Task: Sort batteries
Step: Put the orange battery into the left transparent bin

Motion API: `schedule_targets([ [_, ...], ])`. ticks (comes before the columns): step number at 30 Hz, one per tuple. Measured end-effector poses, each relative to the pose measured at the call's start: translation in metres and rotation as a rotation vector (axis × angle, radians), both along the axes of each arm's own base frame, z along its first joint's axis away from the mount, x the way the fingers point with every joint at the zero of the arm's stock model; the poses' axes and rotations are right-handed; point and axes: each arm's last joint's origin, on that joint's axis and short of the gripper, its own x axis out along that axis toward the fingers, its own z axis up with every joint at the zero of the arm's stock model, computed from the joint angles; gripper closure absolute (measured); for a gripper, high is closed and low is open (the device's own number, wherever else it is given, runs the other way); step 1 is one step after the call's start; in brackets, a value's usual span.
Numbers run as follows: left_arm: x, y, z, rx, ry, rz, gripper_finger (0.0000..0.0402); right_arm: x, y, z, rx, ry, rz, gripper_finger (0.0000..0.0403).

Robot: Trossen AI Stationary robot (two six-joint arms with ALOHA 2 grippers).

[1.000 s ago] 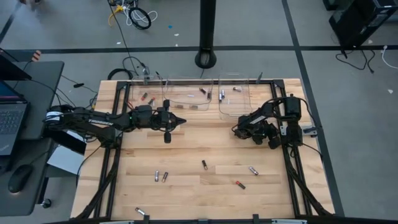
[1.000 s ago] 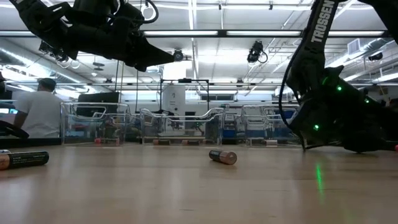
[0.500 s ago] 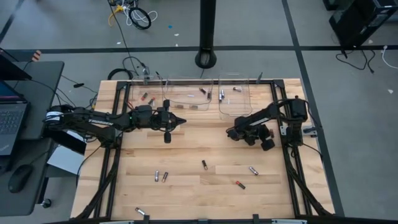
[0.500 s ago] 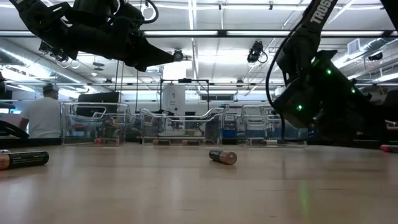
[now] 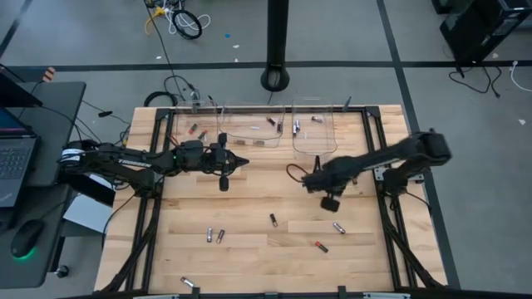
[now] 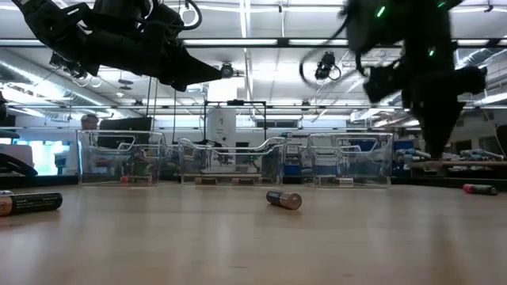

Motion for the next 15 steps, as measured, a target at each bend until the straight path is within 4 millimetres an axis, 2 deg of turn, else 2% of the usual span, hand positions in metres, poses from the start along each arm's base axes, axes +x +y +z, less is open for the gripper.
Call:
schedule_targets([
  [4, 0.0, 0.0, 0.0, -0.003, 0.0, 0.0, 0.0383, -0.018, 0.026, 0.011, -0.139, -0.234, -0.247, 0.0395],
  [7, 0.0, 0.0, 0.0, -0.009, 0.0, 0.001, 0.0383, -0.035, 0.044, 0.009, -0.23, -0.351, -0.435, 0.0394],
  [11, 0.0, 0.0, 0.0, -0.016, -0.001, 0.002, 0.0383, -0.054, 0.058, -0.006, -0.303, -0.434, -0.663, 0.0375],
  [15, 0.0, 0.0, 0.0, -0.018, -0.002, 0.003, 0.0383, -0.063, 0.059, -0.026, -0.371, -0.418, -0.809, 0.034],
])
